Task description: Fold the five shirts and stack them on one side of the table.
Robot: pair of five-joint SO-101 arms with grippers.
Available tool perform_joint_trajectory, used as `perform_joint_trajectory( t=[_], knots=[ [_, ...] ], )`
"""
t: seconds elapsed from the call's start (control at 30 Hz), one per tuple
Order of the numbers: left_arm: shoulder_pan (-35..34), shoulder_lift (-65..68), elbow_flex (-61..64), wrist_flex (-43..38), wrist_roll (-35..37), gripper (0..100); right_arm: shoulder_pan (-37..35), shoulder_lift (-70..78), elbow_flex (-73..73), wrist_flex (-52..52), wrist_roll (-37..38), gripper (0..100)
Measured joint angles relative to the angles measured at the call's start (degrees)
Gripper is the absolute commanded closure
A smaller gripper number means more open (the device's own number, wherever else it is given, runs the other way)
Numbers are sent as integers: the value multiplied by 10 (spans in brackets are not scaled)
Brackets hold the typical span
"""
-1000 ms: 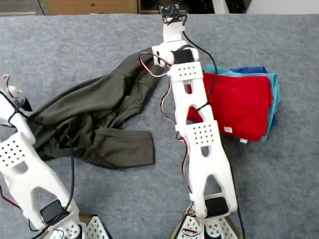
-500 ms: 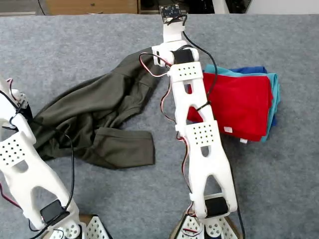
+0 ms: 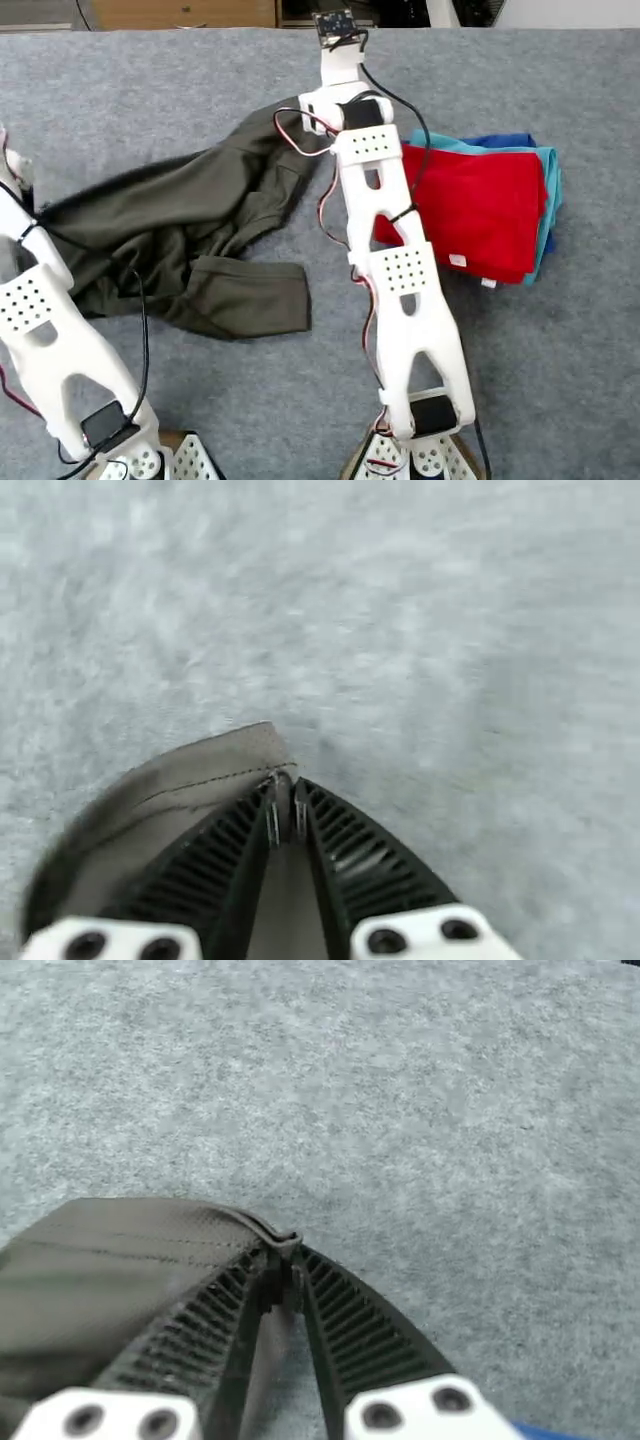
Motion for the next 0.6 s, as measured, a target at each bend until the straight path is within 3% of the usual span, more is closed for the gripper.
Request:
perform_joint_trajectory(
  t=[0.13, 0.6],
  knots=[
    [5, -1, -39, 31, -17, 840, 2, 0, 0, 0, 0, 997],
    [3, -26, -18, 35, 10, 787, -3, 0, 0, 0, 14, 997]
  ],
)
